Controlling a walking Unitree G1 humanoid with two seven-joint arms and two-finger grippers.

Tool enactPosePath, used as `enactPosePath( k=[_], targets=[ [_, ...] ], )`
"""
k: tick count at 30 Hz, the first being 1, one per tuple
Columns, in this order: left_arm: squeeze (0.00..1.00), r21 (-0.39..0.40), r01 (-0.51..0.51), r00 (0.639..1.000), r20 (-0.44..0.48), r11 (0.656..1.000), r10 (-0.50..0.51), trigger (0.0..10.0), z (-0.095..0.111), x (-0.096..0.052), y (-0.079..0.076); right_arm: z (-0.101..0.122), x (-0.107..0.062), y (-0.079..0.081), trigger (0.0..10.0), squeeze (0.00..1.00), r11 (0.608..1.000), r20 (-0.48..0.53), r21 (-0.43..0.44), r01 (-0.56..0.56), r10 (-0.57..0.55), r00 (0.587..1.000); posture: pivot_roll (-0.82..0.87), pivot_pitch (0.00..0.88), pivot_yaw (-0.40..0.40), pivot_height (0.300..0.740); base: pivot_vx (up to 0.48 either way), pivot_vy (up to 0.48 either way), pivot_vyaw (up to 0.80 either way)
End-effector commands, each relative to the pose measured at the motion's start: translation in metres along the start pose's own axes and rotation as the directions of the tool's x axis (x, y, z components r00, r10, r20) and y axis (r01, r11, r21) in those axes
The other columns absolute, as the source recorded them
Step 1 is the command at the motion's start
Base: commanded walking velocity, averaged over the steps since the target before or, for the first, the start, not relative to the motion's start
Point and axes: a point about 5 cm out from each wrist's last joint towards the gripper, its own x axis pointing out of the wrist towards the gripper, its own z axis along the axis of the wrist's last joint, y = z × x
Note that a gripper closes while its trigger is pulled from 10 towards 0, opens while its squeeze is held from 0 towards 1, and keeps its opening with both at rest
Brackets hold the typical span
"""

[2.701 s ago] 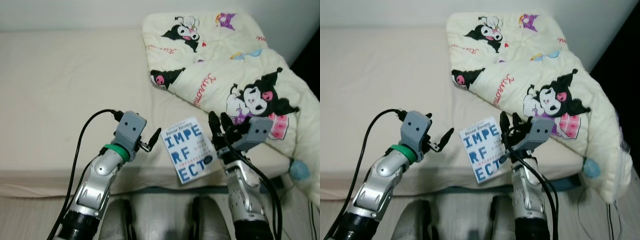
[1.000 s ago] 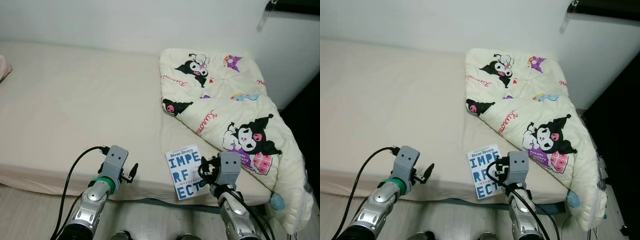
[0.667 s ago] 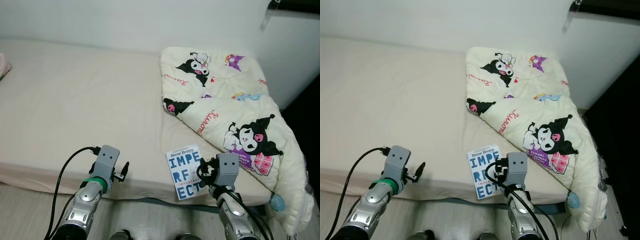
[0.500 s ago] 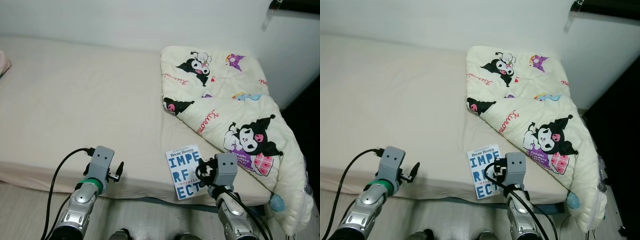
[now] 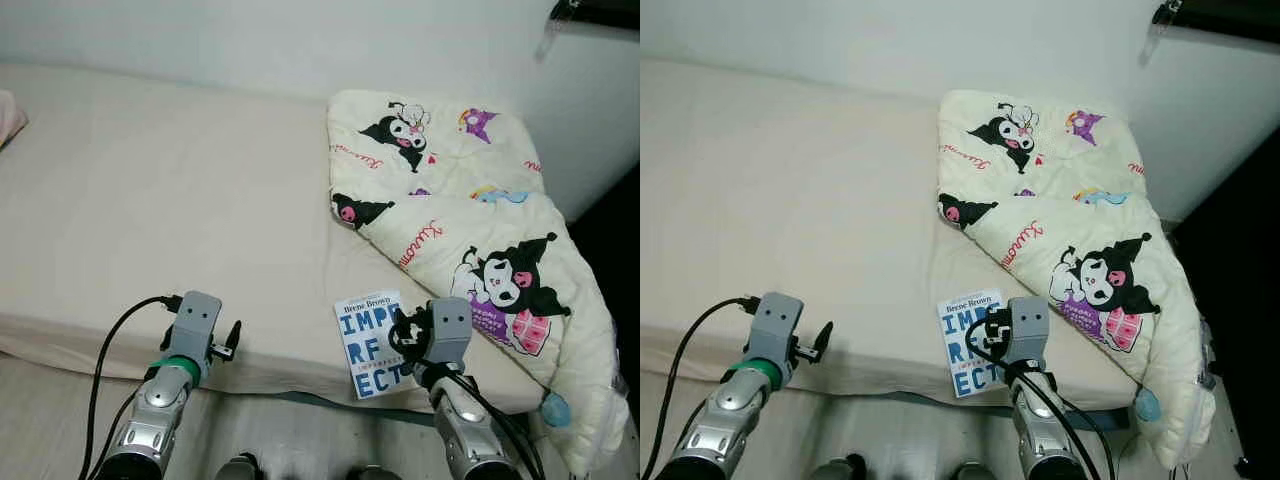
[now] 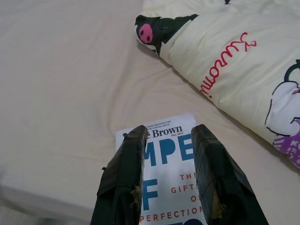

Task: Clean up the room

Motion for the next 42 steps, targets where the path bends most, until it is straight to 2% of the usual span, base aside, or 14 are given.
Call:
enactPosePath(
  k=[1, 10, 27, 42],
  targets=[
    [0.0, -0.014, 0.007, 1.0, -0.025, 1.0, -0.008, 10.0, -0.008, -0.002, -0.005, -0.006, -0.004, -0.005, 10.0, 0.0, 1.0, -0.021, -0.004, 0.014, -0.014, 1.0, 0.05, 0.131, -0.018, 0.74, 0.0, 0.0, 0.0],
    [0.0, -0.027, -0.006, 1.0, -0.029, 1.0, 0.005, 10.0, -0.01, -0.004, -0.007, -0.009, -0.006, -0.008, 10.0, 0.0, 1.0, -0.036, -0.021, 0.004, -0.005, 0.999, 0.07, 0.125, -0.027, 0.74, 0.0, 0.0, 0.0],
    [0.0, -0.013, 0.045, 0.998, -0.031, 0.999, -0.046, 10.0, -0.014, -0.006, -0.02, -0.004, 0.0, -0.007, 10.0, 0.0, 1.0, -0.021, -0.026, 0.002, -0.003, 1.0, 0.05, 0.118, -0.03, 0.74, 0.0, 0.0, 0.0],
    [0.0, -0.001, 0.061, 0.998, -0.03, 0.998, -0.061, 10.0, -0.012, -0.003, -0.021, -0.006, -0.001, -0.008, 10.0, 0.0, 1.0, -0.026, -0.027, 0.01, -0.01, 1.0, 0.05, 0.117, -0.022, 0.74, 0.0, 0.0, 0.0]
  ],
)
